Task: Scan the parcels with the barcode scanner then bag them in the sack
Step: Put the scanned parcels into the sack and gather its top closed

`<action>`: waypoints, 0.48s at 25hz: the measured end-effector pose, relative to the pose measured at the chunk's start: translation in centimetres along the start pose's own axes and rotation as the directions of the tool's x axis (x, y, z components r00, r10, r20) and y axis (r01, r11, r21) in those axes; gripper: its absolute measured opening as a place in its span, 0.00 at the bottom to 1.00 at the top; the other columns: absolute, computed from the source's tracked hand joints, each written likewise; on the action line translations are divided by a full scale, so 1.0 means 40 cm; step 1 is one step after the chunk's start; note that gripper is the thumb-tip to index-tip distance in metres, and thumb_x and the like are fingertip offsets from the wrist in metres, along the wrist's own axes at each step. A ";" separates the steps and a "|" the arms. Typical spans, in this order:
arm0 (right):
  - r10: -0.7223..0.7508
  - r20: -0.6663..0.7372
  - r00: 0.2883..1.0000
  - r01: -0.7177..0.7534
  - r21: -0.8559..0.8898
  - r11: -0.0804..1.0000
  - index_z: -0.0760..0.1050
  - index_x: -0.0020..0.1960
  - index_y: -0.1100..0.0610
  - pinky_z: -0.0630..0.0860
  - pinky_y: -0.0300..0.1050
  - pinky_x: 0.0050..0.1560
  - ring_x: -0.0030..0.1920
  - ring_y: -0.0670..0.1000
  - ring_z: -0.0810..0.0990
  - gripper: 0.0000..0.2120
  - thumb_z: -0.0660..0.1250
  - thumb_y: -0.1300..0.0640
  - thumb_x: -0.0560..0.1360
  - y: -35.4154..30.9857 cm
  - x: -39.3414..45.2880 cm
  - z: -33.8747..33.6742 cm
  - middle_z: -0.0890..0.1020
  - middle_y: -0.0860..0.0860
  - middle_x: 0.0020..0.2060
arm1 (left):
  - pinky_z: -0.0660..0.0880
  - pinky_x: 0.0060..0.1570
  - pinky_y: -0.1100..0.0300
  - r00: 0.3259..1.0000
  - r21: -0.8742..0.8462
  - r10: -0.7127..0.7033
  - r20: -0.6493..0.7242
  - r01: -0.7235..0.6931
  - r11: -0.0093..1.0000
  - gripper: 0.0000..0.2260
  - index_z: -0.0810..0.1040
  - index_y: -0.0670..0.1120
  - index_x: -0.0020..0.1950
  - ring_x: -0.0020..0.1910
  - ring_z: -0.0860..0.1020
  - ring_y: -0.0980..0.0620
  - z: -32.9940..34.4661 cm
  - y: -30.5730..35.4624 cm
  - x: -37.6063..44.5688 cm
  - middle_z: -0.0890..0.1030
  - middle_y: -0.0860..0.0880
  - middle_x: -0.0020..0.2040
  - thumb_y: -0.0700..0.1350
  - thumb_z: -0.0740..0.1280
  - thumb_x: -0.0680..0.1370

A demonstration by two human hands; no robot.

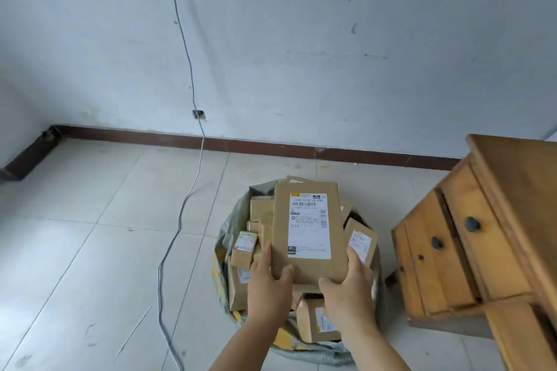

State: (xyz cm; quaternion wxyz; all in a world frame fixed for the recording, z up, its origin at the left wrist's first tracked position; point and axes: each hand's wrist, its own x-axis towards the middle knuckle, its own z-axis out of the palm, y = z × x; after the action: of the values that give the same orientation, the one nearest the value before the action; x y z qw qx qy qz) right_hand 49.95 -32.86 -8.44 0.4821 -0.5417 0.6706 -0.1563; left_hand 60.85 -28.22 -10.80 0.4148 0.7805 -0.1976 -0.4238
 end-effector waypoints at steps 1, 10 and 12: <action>0.033 0.012 0.999 -0.033 0.007 0.999 0.55 0.76 0.50 0.73 0.46 0.61 0.61 0.53 0.70 0.35 0.65 0.66 0.74 -0.017 0.014 0.048 0.59 0.54 0.70 | 0.72 0.63 0.53 1.000 0.027 -0.021 -0.002 0.021 0.999 0.28 0.61 0.52 0.77 0.59 0.73 0.53 -0.034 -0.007 0.041 0.70 0.51 0.67 0.44 0.65 0.78; 0.153 0.202 0.967 -0.163 0.035 0.986 0.49 0.77 0.51 0.67 0.36 0.62 0.66 0.49 0.66 0.35 0.63 0.63 0.77 -0.054 0.127 0.353 0.55 0.50 0.71 | 0.75 0.58 0.43 0.976 0.226 -0.211 -0.056 0.218 0.949 0.28 0.70 0.57 0.68 0.55 0.76 0.45 -0.201 -0.139 0.331 0.76 0.49 0.55 0.57 0.62 0.67; 0.178 0.161 0.971 -0.188 0.048 0.981 0.51 0.77 0.50 0.71 0.39 0.61 0.64 0.50 0.70 0.34 0.63 0.62 0.77 -0.021 0.162 0.348 0.57 0.49 0.69 | 0.72 0.61 0.44 0.978 0.229 -0.208 -0.030 0.209 0.951 0.27 0.68 0.55 0.71 0.59 0.75 0.45 -0.168 -0.135 0.340 0.74 0.48 0.60 0.53 0.66 0.73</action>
State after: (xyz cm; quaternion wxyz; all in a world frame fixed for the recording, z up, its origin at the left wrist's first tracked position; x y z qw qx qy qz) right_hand 62.12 -34.49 -17.65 0.5623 -0.4726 0.6727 -0.0891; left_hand 73.83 -30.86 -19.98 0.2748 0.8410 -0.1610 -0.4373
